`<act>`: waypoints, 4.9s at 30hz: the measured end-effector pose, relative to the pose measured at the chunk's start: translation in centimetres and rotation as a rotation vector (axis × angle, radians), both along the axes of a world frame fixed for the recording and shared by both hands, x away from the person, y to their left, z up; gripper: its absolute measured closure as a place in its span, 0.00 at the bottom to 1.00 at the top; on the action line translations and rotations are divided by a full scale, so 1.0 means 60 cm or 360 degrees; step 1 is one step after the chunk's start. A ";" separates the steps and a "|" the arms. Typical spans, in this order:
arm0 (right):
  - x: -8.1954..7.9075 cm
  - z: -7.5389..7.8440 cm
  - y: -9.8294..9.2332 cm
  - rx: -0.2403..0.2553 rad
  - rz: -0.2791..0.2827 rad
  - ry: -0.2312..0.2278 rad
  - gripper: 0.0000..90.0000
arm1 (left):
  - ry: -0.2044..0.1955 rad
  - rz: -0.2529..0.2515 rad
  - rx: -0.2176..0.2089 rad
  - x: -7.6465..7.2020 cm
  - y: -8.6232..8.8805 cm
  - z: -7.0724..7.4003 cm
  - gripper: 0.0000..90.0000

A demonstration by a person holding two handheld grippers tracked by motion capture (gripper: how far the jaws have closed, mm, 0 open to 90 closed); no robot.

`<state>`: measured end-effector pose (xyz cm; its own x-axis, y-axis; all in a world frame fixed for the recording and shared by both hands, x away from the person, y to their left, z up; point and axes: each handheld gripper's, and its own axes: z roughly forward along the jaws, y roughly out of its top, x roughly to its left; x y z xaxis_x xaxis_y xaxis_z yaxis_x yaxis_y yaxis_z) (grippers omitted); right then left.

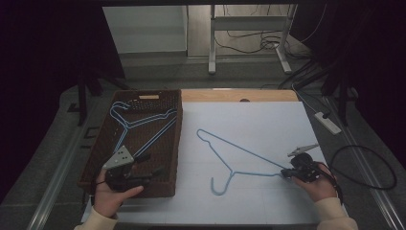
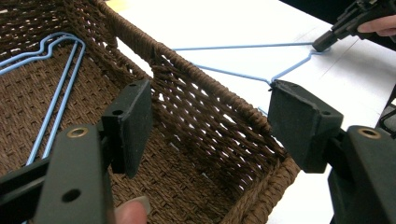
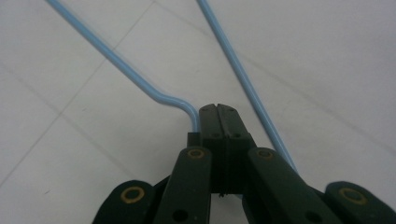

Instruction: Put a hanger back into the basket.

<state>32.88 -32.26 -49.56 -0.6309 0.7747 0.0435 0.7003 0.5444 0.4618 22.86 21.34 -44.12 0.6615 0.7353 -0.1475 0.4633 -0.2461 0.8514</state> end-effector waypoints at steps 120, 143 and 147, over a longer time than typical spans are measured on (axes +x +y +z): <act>-0.012 0.008 0.022 0.0163 -0.0276 -0.0197 1.00 | 0.0004 -0.0047 0.0015 -0.003 -0.019 -0.004 0.36; 0.103 0.005 0.225 0.0079 0.0196 -0.0149 0.53 | -0.0002 -0.0064 -0.0020 -0.004 -0.018 -0.004 0.34; 0.120 -0.007 0.237 0.0015 0.0182 -0.0089 0.57 | -0.0003 -0.0069 -0.0016 -0.004 -0.020 -0.004 0.34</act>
<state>40.06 -18.02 -49.99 -0.7167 0.6972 0.0125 0.6068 0.6147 0.5040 22.60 20.14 -44.34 0.6931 0.7043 -0.1539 0.4510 -0.2571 0.8547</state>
